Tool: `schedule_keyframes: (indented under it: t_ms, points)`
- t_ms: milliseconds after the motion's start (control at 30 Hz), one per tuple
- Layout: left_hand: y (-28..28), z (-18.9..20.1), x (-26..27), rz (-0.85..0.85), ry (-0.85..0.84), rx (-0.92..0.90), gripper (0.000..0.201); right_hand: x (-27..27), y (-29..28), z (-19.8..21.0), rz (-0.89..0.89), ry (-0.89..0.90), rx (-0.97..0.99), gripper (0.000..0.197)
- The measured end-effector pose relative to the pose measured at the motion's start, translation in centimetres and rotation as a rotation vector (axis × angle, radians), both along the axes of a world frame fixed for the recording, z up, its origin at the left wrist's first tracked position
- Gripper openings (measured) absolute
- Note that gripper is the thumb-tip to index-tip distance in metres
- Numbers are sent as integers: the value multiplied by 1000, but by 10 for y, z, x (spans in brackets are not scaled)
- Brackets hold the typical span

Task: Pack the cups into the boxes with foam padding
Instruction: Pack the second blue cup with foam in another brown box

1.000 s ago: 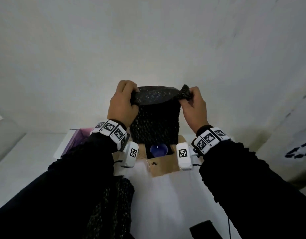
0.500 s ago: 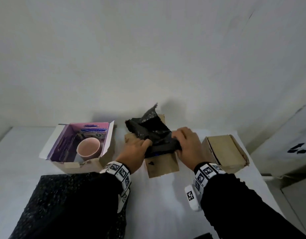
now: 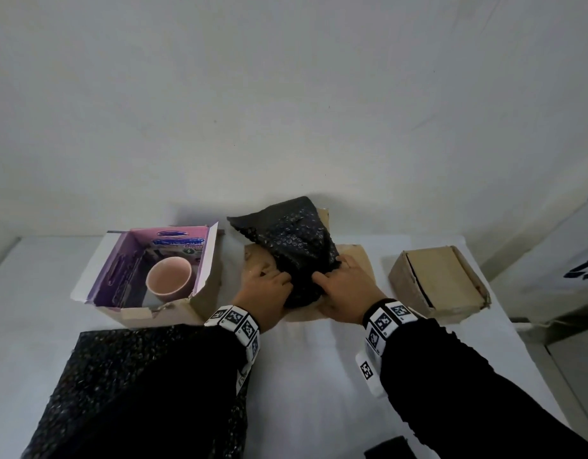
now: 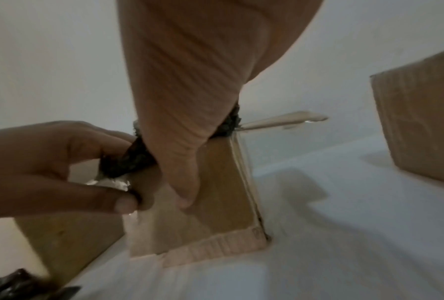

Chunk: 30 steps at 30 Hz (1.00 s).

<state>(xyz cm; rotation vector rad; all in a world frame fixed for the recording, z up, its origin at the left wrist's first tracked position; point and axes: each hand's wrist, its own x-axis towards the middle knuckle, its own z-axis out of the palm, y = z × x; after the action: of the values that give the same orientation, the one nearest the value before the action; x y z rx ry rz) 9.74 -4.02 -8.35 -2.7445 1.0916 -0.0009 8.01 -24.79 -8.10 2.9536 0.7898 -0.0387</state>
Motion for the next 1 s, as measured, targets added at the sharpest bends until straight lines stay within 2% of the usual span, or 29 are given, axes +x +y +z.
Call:
schedule_keyframes:
  t_ms: [67, 133, 267, 300, 400, 433, 467, 533, 567, 667, 700, 767, 833, 900, 1000]
  points:
    - [-4, 8, -2, -13, -20, 55, 15, -4, 10, 2, 2, 10, -28, 28]
    - [-7, 18, -7, -33, 37, 129, 8, -12, 18, 3, 9, 34, -83, 27]
    - [0, 17, -15, -84, 153, 185, 25, -25, 25, 10, -2, 144, -83, 28]
    - [3, 15, -18, -94, 176, 178, 32, -29, 25, 12, -16, 164, -41, 30]
    - [13, 9, -27, -61, 235, 21, 79, -42, 22, 15, -98, 210, 88, 48]
    - [15, 9, -30, -56, 238, -35, 85, -45, 19, 17, -145, 255, 145, 51]
    - [16, 7, -30, -46, 228, -56, 85, -47, 16, 18, -187, 310, 200, 48]
    - [17, 4, -30, -23, 177, -79, 76, -46, 11, 19, -225, 380, 228, 30]
    - [17, 3, -28, 8, 176, -97, 67, -44, 9, 18, -217, 362, 218, 23]
    - [15, 4, -20, 112, 256, -216, 28, -44, 6, 10, -202, 214, 170, 28]
    - [13, 6, -19, 133, 278, -293, 22, -44, 7, 8, -230, 163, 189, 28]
    - [10, 6, -17, 170, 255, -409, 26, -46, 11, 8, -305, 119, 301, 23]
    - [7, 7, -17, 161, 198, -351, 25, -47, 14, 9, -325, 156, 362, 20]
    - [2, 10, -19, 101, 162, -215, 19, -49, 15, 9, -271, 183, 335, 17]
    - [-4, 14, -25, -18, 150, -86, 29, -53, 8, 1, -162, 57, 273, 12]
